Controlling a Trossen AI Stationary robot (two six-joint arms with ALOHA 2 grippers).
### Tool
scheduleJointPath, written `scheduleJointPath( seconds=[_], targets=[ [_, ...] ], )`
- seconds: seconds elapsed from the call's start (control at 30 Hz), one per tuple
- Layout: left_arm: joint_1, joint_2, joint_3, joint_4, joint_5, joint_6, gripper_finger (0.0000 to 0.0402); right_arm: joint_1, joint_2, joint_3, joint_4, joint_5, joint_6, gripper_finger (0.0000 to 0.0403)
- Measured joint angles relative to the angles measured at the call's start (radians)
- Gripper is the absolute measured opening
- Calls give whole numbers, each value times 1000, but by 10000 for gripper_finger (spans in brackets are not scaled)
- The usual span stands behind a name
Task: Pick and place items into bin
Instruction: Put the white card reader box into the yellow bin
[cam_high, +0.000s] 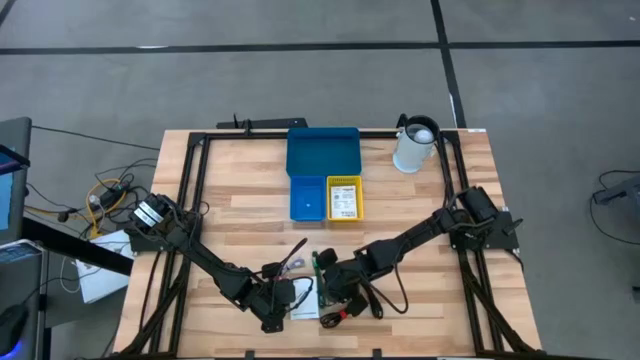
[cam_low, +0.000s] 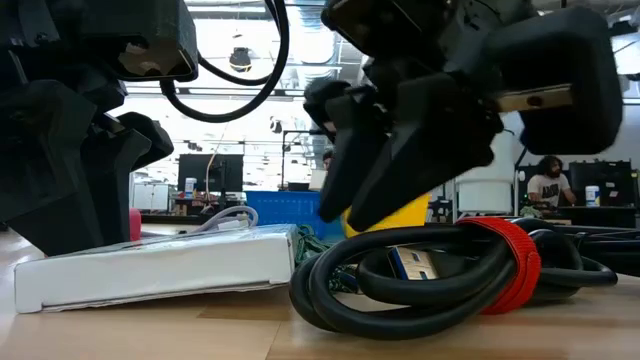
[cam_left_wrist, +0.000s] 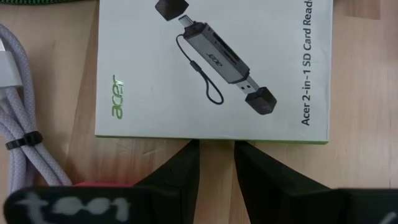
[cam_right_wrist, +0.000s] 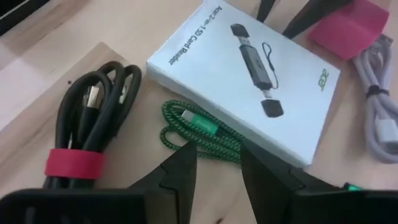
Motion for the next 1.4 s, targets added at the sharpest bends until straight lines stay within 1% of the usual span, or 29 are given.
scheduleJointPath(
  seconds=[0.43, 0.67, 0.73, 0.83, 0.93, 1.0, 1.07, 1.23, 1.4],
  targets=[
    [5, -1, 0, 0, 0, 0, 95, -11, 0, 20, 4, 3, -220, 118],
    [20, -2, 1, 0, 0, 8, 95, -12, 3, 20, 12, 87, -313, 118],
    [21, -2, 1, 0, 0, 8, 95, -13, 17, 21, 23, 106, -314, 118],
    [21, -2, 1, 0, 0, 8, 95, -13, 22, 19, 13, 106, -314, 118],
    [21, -2, 1, 0, 4, 9, 95, -13, 56, 23, 47, 105, -306, 118],
    [22, -2, 1, 0, 3, 9, 95, -11, 66, 26, 66, 122, -312, 118],
    [23, -2, 1, -1, 7, 13, 95, -11, 87, 39, 81, 108, -306, 118],
    [28, -5, 1, -3, 19, 21, 95, -11, 125, 85, 52, 112, -306, 118],
    [30, -4, 1, -1, 15, 21, 95, -7, 118, 112, -42, 157, -296, 118]
  ],
)
